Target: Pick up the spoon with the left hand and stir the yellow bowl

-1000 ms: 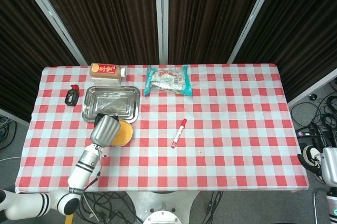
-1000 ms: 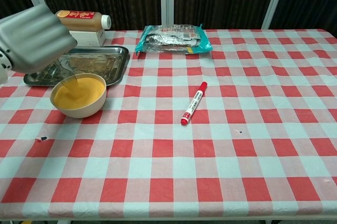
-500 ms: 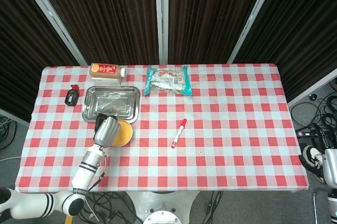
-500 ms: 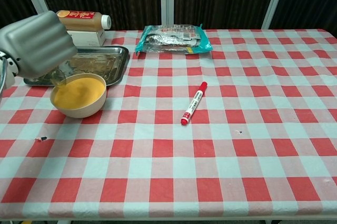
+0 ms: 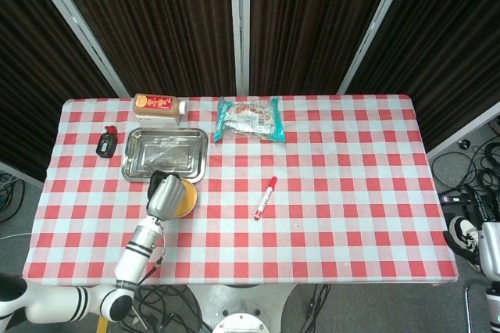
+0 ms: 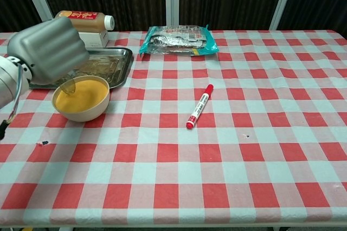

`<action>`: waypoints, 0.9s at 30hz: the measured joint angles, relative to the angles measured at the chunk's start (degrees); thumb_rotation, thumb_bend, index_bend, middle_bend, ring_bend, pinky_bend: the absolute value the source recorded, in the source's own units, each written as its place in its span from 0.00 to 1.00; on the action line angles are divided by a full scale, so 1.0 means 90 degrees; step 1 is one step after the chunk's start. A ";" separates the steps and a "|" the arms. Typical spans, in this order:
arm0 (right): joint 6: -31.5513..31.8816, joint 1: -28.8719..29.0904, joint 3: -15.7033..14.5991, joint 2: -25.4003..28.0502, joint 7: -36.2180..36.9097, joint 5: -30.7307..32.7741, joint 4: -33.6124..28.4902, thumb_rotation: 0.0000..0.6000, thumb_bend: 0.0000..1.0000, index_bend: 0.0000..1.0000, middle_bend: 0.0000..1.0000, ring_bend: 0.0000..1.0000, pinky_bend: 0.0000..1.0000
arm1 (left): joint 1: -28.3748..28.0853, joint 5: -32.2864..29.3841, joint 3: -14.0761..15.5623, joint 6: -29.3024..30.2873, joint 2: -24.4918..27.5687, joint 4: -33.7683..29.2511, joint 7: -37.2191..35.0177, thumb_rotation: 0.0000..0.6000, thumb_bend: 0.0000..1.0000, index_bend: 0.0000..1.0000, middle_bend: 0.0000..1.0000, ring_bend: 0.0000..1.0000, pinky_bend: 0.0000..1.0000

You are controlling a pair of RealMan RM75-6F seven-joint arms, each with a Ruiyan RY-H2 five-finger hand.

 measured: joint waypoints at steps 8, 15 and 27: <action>0.0075 -0.0052 -0.0007 0.0035 0.0024 -0.0017 -0.0020 1.00 0.14 0.08 0.25 0.06 0.15 | -0.0025 -0.0557 -0.0165 0.0013 -0.0199 0.0474 0.0147 1.00 0.40 0.69 0.98 0.95 1.00; 0.0077 -0.0062 -0.0023 0.0038 0.0013 -0.0038 -0.0027 1.00 0.14 0.08 0.25 0.06 0.15 | -0.0022 -0.0523 -0.0184 0.0177 0.0069 0.0043 0.0003 1.00 0.40 0.69 0.98 0.96 1.00; 0.0164 -0.0116 -0.0026 0.0080 -0.0042 -0.0065 -0.0107 1.00 0.14 0.08 0.25 0.06 0.15 | -0.0169 -0.0417 -0.0157 0.0234 0.0193 -0.0318 -0.0145 1.00 0.40 0.69 0.98 0.96 1.00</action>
